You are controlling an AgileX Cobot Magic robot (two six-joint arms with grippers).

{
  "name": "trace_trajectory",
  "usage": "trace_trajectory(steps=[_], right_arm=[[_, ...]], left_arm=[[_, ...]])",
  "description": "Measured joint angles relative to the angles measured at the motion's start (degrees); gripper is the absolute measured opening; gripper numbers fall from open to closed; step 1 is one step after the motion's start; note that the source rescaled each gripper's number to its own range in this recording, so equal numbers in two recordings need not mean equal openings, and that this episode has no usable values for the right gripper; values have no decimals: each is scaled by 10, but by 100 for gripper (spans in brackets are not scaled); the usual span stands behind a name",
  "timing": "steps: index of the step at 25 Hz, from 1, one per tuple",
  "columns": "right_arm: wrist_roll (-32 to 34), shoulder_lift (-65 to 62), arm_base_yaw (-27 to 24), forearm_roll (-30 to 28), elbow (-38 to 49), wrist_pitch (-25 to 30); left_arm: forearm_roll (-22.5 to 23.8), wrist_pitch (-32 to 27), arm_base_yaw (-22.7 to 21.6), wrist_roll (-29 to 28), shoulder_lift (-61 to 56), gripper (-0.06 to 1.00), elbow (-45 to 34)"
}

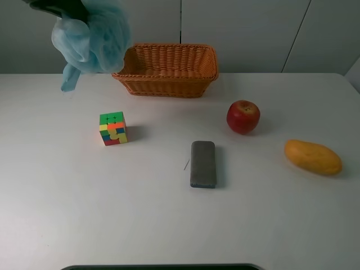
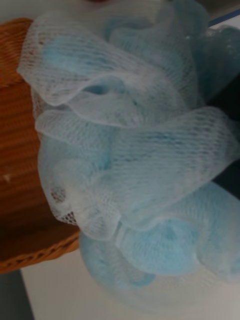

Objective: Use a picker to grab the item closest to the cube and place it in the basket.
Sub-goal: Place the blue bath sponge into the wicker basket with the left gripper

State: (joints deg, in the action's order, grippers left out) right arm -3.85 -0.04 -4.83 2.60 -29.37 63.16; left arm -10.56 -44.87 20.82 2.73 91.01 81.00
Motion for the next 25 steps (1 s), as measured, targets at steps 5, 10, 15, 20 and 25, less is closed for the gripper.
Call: trace_trajectory(steps=[5, 10, 15, 20, 25], right_arm=[[0, 0, 0, 0, 0, 0], [0, 0, 0, 0, 0, 0], [0, 0, 0, 0, 0, 0], [0, 0, 0, 0, 0, 0], [0, 0, 0, 0, 0, 0]], left_arm=[[-2, 131, 18, 21, 100, 1, 52], [3, 196, 27, 34, 206, 0, 127], [13, 267, 28, 35, 300, 0, 180], [5, 331, 28, 60, 351, 0, 185], [2, 332, 29, 64, 362, 0, 185]])
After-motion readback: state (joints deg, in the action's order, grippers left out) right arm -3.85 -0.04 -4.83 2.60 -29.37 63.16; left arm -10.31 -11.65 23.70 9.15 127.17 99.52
